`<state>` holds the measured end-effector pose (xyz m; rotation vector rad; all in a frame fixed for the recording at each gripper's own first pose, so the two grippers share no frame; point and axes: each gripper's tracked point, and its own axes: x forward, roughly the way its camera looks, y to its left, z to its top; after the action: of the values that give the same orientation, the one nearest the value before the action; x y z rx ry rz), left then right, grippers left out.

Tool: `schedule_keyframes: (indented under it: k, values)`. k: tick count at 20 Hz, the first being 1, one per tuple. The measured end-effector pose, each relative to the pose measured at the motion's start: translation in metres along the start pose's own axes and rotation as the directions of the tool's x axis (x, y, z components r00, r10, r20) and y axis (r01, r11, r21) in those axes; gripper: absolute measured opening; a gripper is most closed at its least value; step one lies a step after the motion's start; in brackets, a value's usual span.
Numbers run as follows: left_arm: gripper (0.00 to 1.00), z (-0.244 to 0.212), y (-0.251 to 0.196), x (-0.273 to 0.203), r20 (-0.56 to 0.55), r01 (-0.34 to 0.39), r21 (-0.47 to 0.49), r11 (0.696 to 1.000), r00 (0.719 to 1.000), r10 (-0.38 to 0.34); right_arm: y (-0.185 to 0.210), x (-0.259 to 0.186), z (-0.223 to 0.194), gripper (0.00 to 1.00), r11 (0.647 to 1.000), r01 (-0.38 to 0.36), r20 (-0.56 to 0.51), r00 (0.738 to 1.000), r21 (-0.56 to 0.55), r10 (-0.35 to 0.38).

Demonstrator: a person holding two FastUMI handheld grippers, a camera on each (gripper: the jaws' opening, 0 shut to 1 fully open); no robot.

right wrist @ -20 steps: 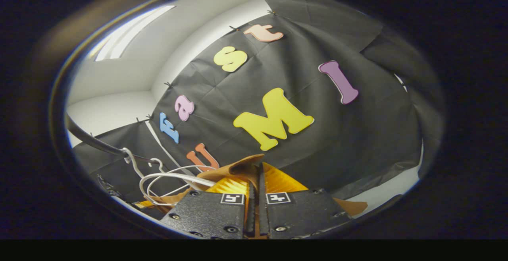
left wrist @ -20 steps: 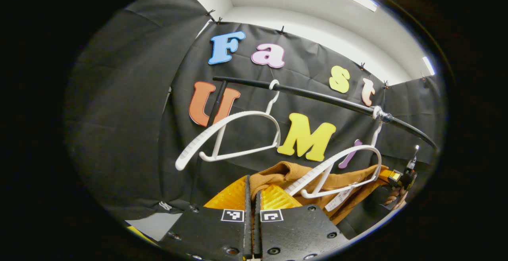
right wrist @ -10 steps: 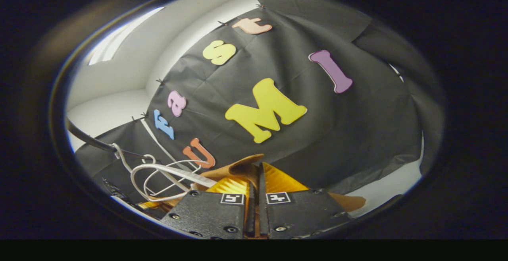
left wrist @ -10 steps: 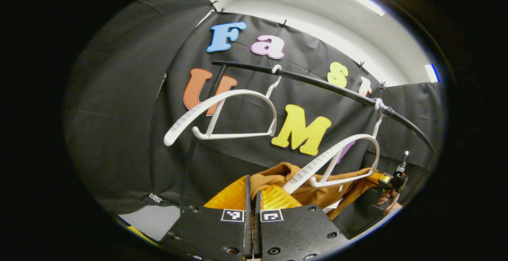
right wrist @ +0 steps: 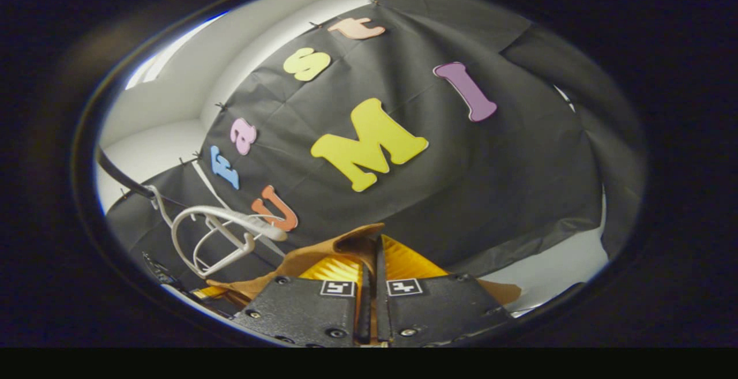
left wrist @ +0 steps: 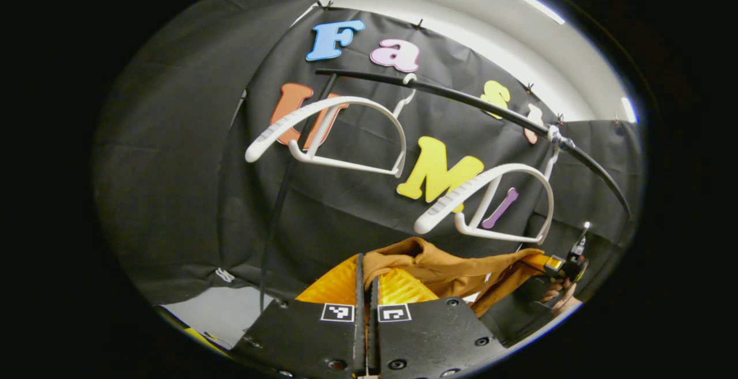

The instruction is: Grasp the clothes on the hanger with both hands and then place them into the laundry hamper below.

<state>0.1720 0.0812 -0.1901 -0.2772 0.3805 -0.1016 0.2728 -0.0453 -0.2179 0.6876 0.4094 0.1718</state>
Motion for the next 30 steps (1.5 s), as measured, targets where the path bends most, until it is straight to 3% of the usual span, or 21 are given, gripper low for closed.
schedule_keyframes:
  k: [1,2,5,6,8,10,14,15,22,26,30]
  values:
    - [0.01,-0.002,-0.001,-0.003,-0.004,-0.002,0.013,1.000,1.000,0.002,-0.002,-0.002,-0.007,0.06,1.000,0.009,-0.011,1.000,-0.010,-0.009]
    - [0.05,-0.003,-0.004,-0.003,-0.009,-0.001,0.026,1.000,1.000,0.002,0.000,-0.004,-0.013,0.06,1.000,0.010,-0.022,1.000,-0.006,-0.010]
    - [0.05,-0.006,-0.006,-0.013,-0.008,-0.002,0.046,0.999,1.000,0.002,0.005,-0.013,-0.032,0.05,1.000,0.002,-0.038,0.999,-0.001,-0.002]
    - [0.01,-0.007,-0.009,-0.016,-0.009,0.008,0.045,0.999,1.000,-0.007,0.006,-0.017,-0.039,0.07,1.000,0.005,-0.045,0.999,-0.012,-0.005]
    - [0.05,-0.012,-0.017,-0.023,-0.012,0.020,0.057,0.998,1.000,-0.019,0.013,-0.023,-0.054,0.07,0.999,0.006,-0.068,0.998,-0.054,-0.009]
    - [0.01,-0.015,-0.024,-0.028,-0.021,0.033,0.082,0.996,0.999,-0.032,0.022,-0.032,-0.069,0.05,0.996,-0.001,-0.091,0.996,-0.093,-0.007]
    - [0.05,-0.025,-0.050,-0.037,-0.040,0.075,0.123,0.990,0.997,-0.071,0.052,-0.052,-0.093,0.05,0.987,-0.049,-0.128,0.991,-0.152,0.030]
    - [0.01,-0.027,-0.058,-0.041,-0.046,0.089,0.126,0.988,0.995,-0.084,0.058,-0.056,-0.099,0.05,0.985,-0.065,-0.137,0.990,-0.157,0.043]
    - [0.01,-0.040,-0.115,-0.056,-0.088,0.197,0.139,0.970,0.979,-0.186,0.132,-0.085,-0.139,0.05,0.964,-0.194,-0.199,0.967,-0.183,0.156]
    - [0.05,-0.049,-0.133,-0.066,-0.118,0.230,0.165,0.959,0.970,-0.212,0.161,-0.101,-0.163,0.05,0.955,-0.229,-0.214,0.959,-0.187,0.188]
    - [0.01,-0.050,-0.145,-0.071,-0.128,0.248,0.160,0.956,0.965,-0.229,0.177,-0.116,-0.177,0.05,0.943,-0.233,-0.208,0.960,-0.236,0.185]
